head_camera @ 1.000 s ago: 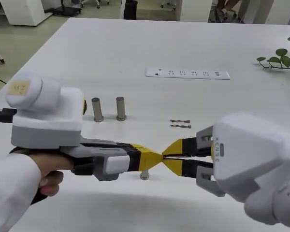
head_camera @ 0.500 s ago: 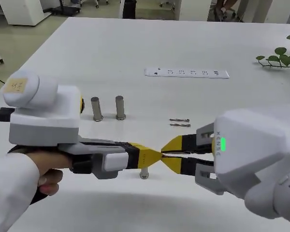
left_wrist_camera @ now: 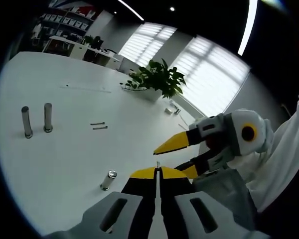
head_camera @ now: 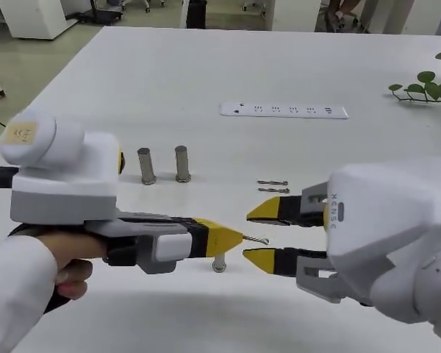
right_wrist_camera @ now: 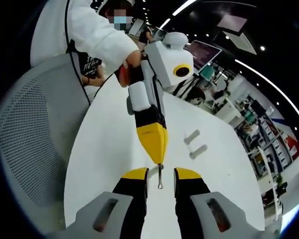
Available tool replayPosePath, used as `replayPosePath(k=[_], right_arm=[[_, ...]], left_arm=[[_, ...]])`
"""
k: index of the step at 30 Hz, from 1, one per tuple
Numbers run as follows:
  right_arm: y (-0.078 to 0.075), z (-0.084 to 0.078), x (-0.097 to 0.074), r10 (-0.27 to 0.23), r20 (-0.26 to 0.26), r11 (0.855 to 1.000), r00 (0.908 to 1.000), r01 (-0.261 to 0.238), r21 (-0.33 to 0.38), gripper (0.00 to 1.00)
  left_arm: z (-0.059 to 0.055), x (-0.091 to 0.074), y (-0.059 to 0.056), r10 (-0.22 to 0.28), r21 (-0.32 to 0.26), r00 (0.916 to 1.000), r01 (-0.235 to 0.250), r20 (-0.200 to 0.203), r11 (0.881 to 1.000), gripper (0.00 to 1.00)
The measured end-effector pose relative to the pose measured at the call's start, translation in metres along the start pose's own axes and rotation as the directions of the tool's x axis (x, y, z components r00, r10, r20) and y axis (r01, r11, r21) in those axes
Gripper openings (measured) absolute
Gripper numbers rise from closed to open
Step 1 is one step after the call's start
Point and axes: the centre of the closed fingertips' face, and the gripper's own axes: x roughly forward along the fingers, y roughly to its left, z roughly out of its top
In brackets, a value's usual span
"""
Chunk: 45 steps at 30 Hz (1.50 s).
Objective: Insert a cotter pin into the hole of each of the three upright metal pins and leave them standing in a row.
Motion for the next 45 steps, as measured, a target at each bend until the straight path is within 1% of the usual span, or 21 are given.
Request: replayPosePath(k=[4, 8, 9, 10, 11, 14, 17, 19, 21, 22, 23, 24, 26, 27, 28, 31, 34, 35, 36, 42, 45], right_arm=[[-0.001, -0.003, -0.001, 0.018, 0.018, 0.997, 0.9997, -0.019, 0.069, 0.20], [-0.001, -0.006, -0.002, 0.062, 0.053, 0.980, 0.9967, -0.071, 0.186, 0.28], [0.000, -0.009, -0.002, 0.095, 0.069, 0.965, 0.9931, -0.109, 0.240, 0.30], [0.001, -0.009, -0.003, 0.104, 0.074, 0.961, 0.9919, -0.119, 0.250, 0.31], [0.005, -0.012, -0.003, 0.153, 0.083, 0.945, 0.9847, -0.171, 0.280, 0.31], [0.004, -0.020, -0.005, 0.195, 0.104, 0.907, 0.9752, -0.220, 0.359, 0.34], [0.006, -0.025, -0.007, 0.246, 0.140, 0.850, 0.9591, -0.283, 0.444, 0.34], [0.008, -0.027, -0.009, 0.286, 0.149, 0.835, 0.9464, -0.323, 0.446, 0.35], [0.013, -0.024, -0.011, 0.336, 0.187, 0.789, 0.9230, -0.385, 0.480, 0.34], [0.016, -0.020, -0.013, 0.361, 0.224, 0.748, 0.9053, -0.424, 0.510, 0.33], [0.016, -0.017, -0.014, 0.369, 0.248, 0.724, 0.8956, -0.445, 0.527, 0.33], [0.017, -0.013, -0.015, 0.385, 0.288, 0.683, 0.8767, -0.481, 0.550, 0.32], [0.017, -0.010, -0.016, 0.391, 0.326, 0.630, 0.8606, -0.509, 0.587, 0.31], [0.019, -0.008, -0.017, 0.408, 0.349, 0.606, 0.8437, -0.536, 0.588, 0.30], [0.019, -0.008, -0.018, 0.416, 0.366, 0.584, 0.8325, -0.553, 0.595, 0.28], [0.020, -0.007, -0.018, 0.436, 0.392, 0.544, 0.8103, -0.584, 0.602, 0.27], [0.021, -0.008, -0.018, 0.452, 0.399, 0.523, 0.7975, -0.600, 0.606, 0.28], [0.023, -0.006, -0.019, 0.462, 0.416, 0.504, 0.7835, -0.617, 0.604, 0.28], [0.023, -0.005, -0.019, 0.460, 0.420, 0.499, 0.7826, -0.619, 0.607, 0.27], [0.023, -0.003, -0.019, 0.463, 0.436, 0.489, 0.7717, -0.633, 0.601, 0.20], [0.025, -0.005, -0.018, 0.481, 0.422, 0.509, 0.7684, -0.637, 0.579, 0.19]], left_arm=[[0.001, -0.001, -0.001, -0.003, 0.015, 1.0000, 0.003, 0.000, 1.000, 0.00], [0.001, -0.002, -0.003, -0.009, 0.039, 1.0000, 0.008, 0.003, 0.999, 0.00], [0.001, -0.003, -0.003, -0.011, 0.055, 0.9999, 0.011, 0.002, 0.998, 0.00], [0.001, -0.004, -0.004, -0.013, 0.073, 0.9999, 0.013, 0.002, 0.997, 0.00], [0.001, -0.004, -0.005, -0.019, 0.072, 0.9998, 0.018, 0.003, 0.997, 0.00], [0.002, -0.006, -0.008, -0.031, 0.092, 0.9995, 0.030, 0.009, 0.995, 0.00], [0.003, -0.007, -0.010, -0.038, 0.130, 0.9992, 0.036, 0.012, 0.991, 0.00], [0.004, -0.007, -0.012, -0.048, 0.153, 0.9988, 0.045, 0.013, 0.987, 0.00], [0.004, -0.008, -0.014, -0.052, 0.165, 0.9986, 0.050, 0.010, 0.985, 0.00], [0.004, -0.008, -0.014, -0.055, 0.164, 0.9984, 0.052, 0.013, 0.985, 0.00], [0.006, -0.008, -0.016, -0.062, 0.163, 0.9979, 0.058, 0.019, 0.985, 0.00], [0.008, -0.008, -0.019, -0.074, 0.174, 0.9969, 0.069, 0.025, 0.982, 0.00], [0.009, -0.008, -0.021, -0.076, 0.187, 0.9969, 0.071, 0.021, 0.980, 0.00], [0.009, -0.008, -0.022, -0.082, 0.193, 0.9965, 0.077, 0.018, 0.978, 0.00], [0.010, -0.008, -0.023, -0.087, 0.201, 0.9961, 0.083, 0.015, 0.976, 0.00], [0.011, -0.008, -0.025, -0.091, 0.209, 0.9959, 0.088, 0.005, 0.974, 0.00], [0.011, -0.007, -0.026, -0.095, 0.223, 0.9955, 0.093, -0.002, 0.970, 0.00], [0.011, -0.007, -0.026, -0.098, 0.224, 0.9952, 0.097, -0.004, 0.970, 0.00], [0.011, -0.007, -0.027, -0.103, 0.224, 0.9947, 0.101, -0.007, 0.969, 0.00], [0.008, -0.005, -0.025, -0.110, 0.237, 0.9935, 0.114, -0.030, 0.965, 0.00], [0.008, -0.004, -0.026, -0.116, 0.239, 0.9929, 0.119, -0.029, 0.964, 0.00]])
